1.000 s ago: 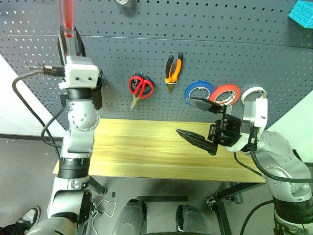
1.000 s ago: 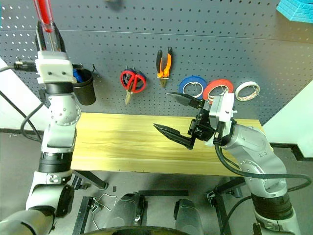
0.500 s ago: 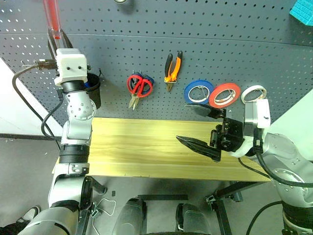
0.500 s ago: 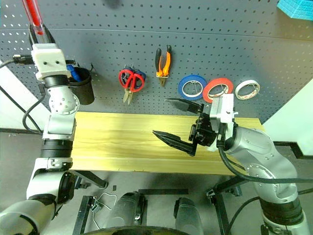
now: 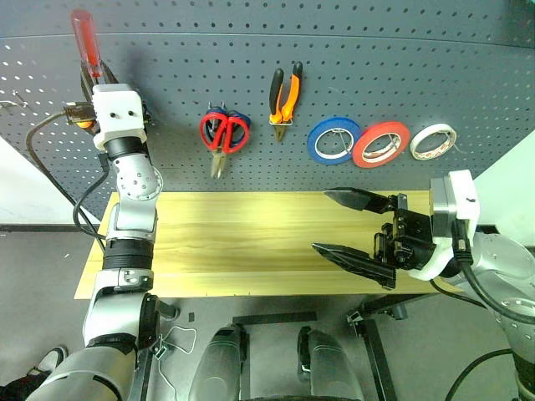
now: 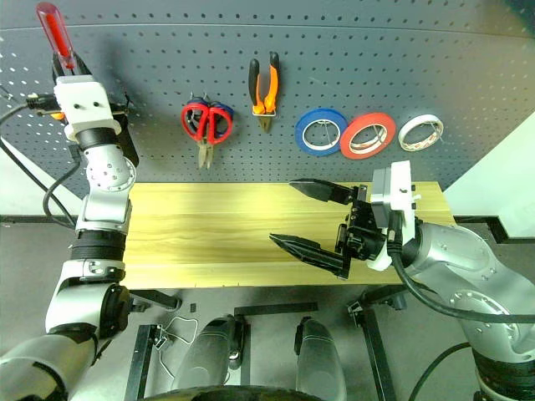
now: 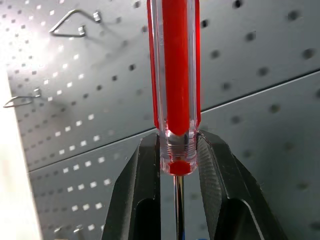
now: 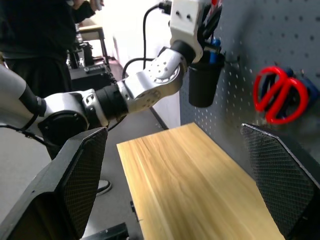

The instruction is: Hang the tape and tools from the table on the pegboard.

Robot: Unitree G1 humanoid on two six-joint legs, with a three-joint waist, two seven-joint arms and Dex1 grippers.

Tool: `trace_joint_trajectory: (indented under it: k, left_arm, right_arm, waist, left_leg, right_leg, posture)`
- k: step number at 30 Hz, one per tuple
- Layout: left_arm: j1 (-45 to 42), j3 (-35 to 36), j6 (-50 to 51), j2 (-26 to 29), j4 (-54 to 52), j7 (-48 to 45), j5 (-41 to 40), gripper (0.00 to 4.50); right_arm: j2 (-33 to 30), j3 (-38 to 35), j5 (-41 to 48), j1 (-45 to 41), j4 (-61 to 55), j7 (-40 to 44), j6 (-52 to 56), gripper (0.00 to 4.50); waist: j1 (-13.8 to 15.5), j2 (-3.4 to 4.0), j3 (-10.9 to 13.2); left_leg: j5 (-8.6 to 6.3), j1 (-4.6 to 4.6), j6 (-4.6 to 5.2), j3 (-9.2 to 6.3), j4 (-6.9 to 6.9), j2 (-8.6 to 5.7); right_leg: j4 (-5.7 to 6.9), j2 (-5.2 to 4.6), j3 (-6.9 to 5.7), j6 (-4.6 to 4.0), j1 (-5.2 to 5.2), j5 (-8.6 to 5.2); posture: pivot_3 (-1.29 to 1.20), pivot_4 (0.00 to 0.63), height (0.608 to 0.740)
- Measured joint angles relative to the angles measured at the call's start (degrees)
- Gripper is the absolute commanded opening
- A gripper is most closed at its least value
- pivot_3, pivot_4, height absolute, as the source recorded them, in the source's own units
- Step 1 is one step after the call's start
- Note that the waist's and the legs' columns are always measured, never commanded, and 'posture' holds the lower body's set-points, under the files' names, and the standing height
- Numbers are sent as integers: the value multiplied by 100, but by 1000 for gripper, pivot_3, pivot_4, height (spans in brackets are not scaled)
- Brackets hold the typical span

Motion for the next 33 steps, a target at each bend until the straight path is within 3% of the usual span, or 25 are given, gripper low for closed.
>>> trace_joint_trajectory:
  k: [6, 18, 24, 33]
  left_arm:
    - [-18, -2, 28, -78, -222, -24, -2, 657]
    - [97, 206, 921, -157, -2731, -430, -111, 657]
    - [637, 170, 1121, -447, -2517, -438, -99, 657]
    - [456, 50, 1008, -555, -1834, -459, -126, 657]
  right_arm:
    - [-4, 0, -59, 136, -53, -57, -4, 4500]
    - [2, 4, -323, 173, -35, 3, -57, 4500]
    - [1, 3, -323, 167, -25, 1, -59, 4500]
    - [-46, -19, -256, 205, -37, -57, -13, 4500]
  waist:
    - [-85, -12, 32]
    - [-106, -15, 34]
    - [-96, -20, 37]
    - [-108, -21, 38]
  left_leg:
    - [0, -33, 0, 3, 7, -3]
    - [-1, -34, 1, 6, 8, -5]
    - [0, -37, 2, 2, 9, -5]
    - [-1, -37, 2, 4, 10, -5]
  right_leg:
    - [-1, 1, -10, 7, -22, 2]
    - [0, 4, -10, 8, -25, 1]
    - [0, 4, -11, 8, -25, 0]
    - [-3, 2, -11, 7, -25, -1]
  posture:
    - [-72, 253, 716]
    - [-62, 243, 716]
    - [-81, 252, 716]
    - [-94, 253, 716]
